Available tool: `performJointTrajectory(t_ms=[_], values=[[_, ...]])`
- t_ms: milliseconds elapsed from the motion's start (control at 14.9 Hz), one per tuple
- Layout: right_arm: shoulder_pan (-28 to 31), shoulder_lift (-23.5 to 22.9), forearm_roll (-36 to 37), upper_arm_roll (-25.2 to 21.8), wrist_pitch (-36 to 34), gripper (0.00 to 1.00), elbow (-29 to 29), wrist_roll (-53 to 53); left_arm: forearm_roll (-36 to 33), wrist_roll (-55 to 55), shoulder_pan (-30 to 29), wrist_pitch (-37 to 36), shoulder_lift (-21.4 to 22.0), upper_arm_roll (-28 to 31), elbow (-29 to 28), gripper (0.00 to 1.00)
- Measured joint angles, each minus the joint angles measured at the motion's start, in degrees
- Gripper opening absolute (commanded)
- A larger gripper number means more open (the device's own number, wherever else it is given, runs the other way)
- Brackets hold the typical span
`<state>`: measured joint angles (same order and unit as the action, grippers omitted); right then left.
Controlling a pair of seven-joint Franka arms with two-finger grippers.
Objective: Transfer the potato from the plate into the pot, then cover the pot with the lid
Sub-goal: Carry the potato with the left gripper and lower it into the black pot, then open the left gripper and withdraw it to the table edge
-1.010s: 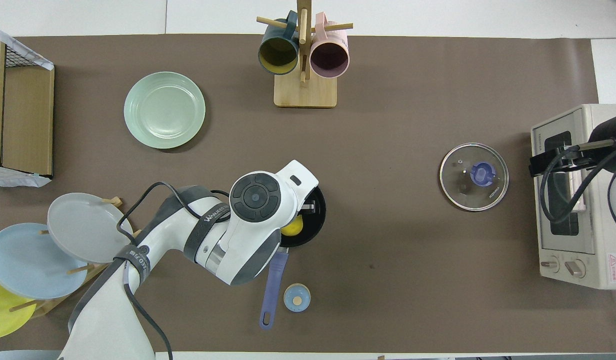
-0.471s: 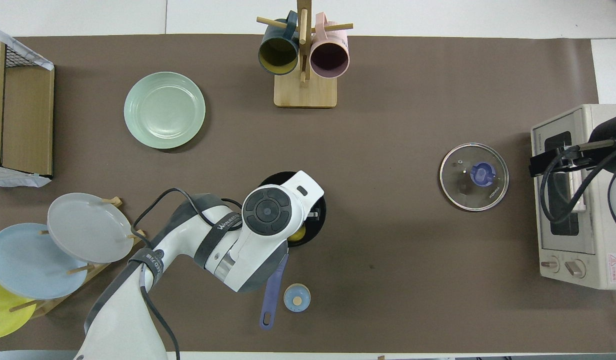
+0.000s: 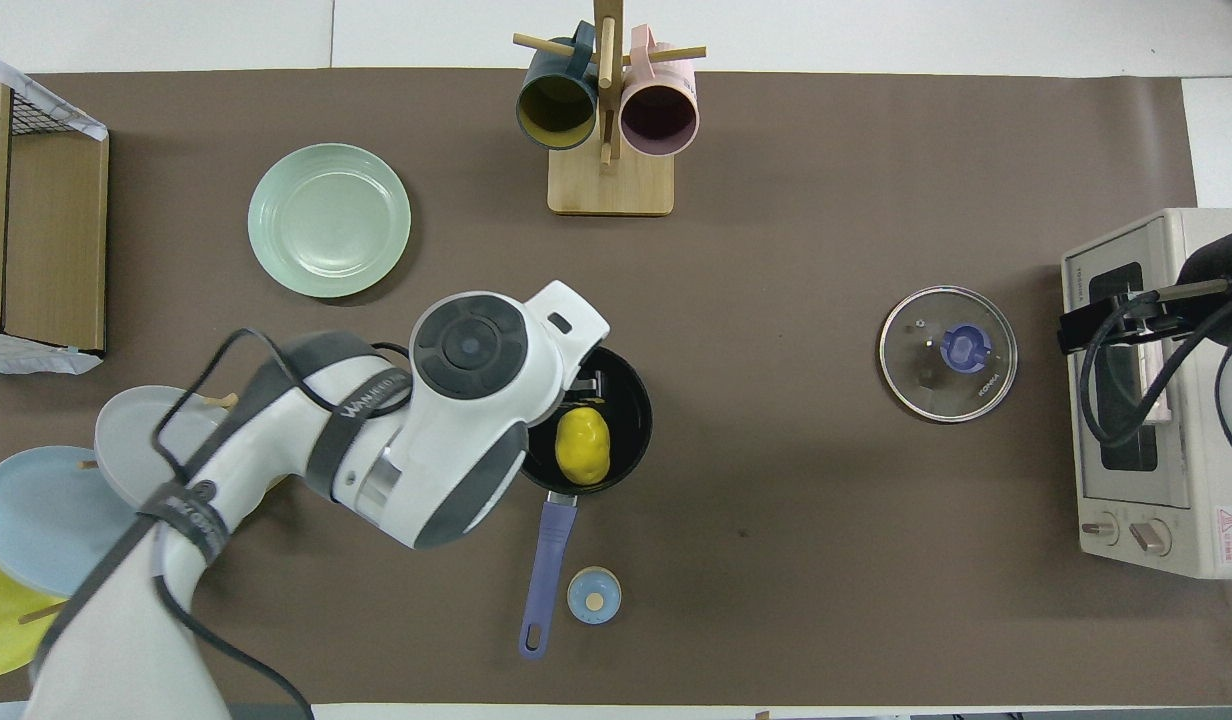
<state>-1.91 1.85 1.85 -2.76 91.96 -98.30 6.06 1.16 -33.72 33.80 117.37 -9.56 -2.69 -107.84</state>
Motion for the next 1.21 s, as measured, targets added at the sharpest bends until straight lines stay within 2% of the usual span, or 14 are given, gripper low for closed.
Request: performJointTrajectory(t_ms=[202, 337, 606, 740, 1212], values=[[0.0, 0.0, 0.0, 0.0, 0.0, 1.0, 0.0, 0.0, 0.1, 5.6, -8.2, -12.5, 3.1, 0.4, 12.0, 1.0], [0.0, 0.0, 0.0, 0.0, 0.0, 1.0, 0.0, 0.0, 0.1, 12.6, -14.6, -17.5, 4.6, 0.8, 16.9, 1.0], [0.0, 0.0, 0.0, 0.0, 0.0, 1.0, 0.0, 0.0, 0.2, 29.7, -27.4, -19.9, 6.2, 1.0, 18.2, 1.0], [0.0, 0.0, 0.0, 0.0, 0.0, 1.0, 0.0, 0.0, 0.3, 34.5, -31.2, -20.5, 6.2, 1.0, 18.1, 1.0], [0.0, 0.0, 0.0, 0.0, 0.0, 1.0, 0.0, 0.0, 0.3, 35.3, -32.1, -24.3, 6.4, 0.8, 18.2, 1.0]])
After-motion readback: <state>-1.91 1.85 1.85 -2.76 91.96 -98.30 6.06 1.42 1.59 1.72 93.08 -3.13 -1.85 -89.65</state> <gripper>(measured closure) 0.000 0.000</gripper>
